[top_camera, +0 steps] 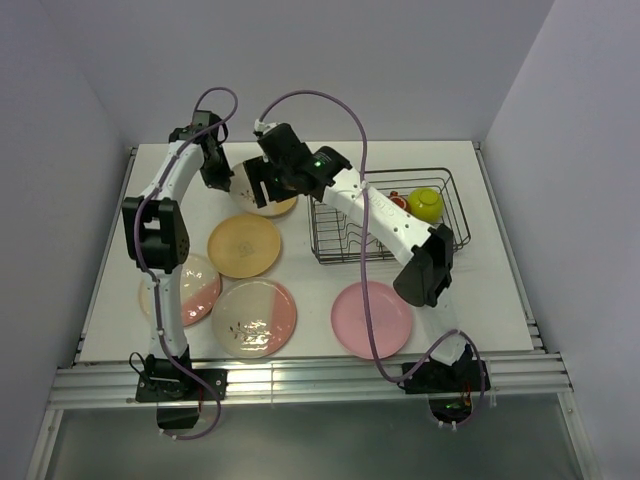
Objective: Load the mixed dishes into the dish rack
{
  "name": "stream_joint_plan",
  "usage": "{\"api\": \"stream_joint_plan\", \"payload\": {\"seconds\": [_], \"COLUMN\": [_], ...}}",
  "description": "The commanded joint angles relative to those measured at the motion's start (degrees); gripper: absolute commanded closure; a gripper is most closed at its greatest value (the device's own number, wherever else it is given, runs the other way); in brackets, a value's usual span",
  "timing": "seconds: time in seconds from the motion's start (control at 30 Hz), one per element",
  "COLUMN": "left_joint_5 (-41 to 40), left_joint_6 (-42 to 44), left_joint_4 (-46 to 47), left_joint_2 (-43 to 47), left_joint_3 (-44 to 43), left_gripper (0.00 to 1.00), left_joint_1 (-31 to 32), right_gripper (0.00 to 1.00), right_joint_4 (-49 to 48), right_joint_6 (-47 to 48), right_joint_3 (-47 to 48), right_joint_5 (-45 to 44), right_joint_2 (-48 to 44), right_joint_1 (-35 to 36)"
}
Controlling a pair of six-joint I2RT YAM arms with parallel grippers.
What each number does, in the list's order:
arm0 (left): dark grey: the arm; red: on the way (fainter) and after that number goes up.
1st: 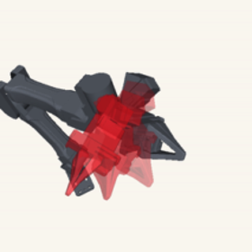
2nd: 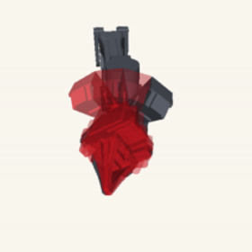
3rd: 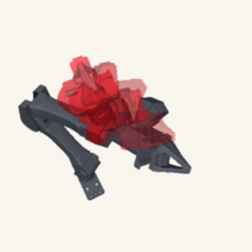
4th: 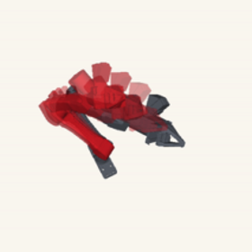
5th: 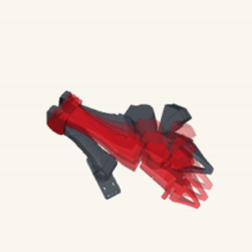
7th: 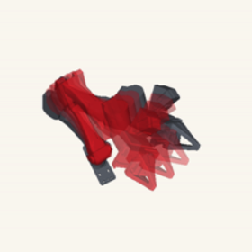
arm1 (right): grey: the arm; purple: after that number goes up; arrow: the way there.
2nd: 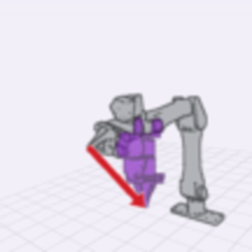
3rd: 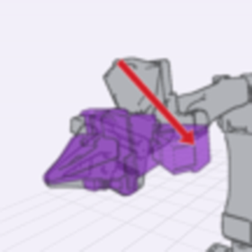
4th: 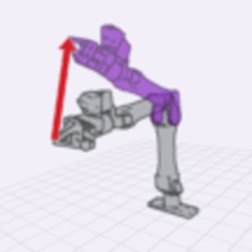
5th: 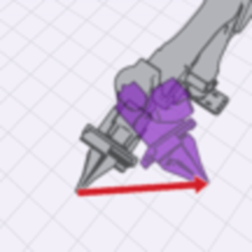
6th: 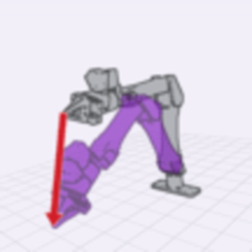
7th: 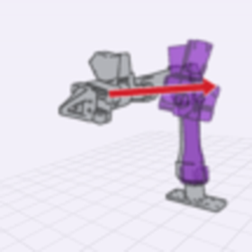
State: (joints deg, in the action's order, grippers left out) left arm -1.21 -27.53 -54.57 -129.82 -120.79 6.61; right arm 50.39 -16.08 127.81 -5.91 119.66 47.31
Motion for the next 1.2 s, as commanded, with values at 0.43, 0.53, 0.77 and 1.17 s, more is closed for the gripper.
{"api": "stream_joint_plan", "payload": {"seconds": [0.43, 0.53, 0.77, 1.17], "left_joint_5": [4.55, 4.73, 7.09, 6.41], "left_joint_6": [1.87, 1.6, -0.33, -2.09], "left_joint_4": [2.71, 1.92, 2.71, 1.48], "left_joint_2": [10.2, 10.38, 11.61, 10.81], "left_joint_3": [7.33, 6.71, 8.73, 6.62], "left_gripper": [1.0, 1.0, 1.0, 0.87], "left_joint_1": [-5.2, -5.47, -6.08, -6.44], "right_gripper": [0.22, 0.22, 0.13, 0.03], "right_joint_4": [-16.54, -24.1, -43.5, -42.4], "right_joint_6": [-37.52, -44.73, -55.37, -50.38], "right_joint_3": [-8.79, -16.35, -31.1, -23.56], "right_joint_5": [21.82, 21.56, 14.72, 6.45], "right_joint_2": [-0.03, -2.49, -6.89, -3.19], "right_joint_1": [0.5, 0.68, 1.56, 3.67]}}
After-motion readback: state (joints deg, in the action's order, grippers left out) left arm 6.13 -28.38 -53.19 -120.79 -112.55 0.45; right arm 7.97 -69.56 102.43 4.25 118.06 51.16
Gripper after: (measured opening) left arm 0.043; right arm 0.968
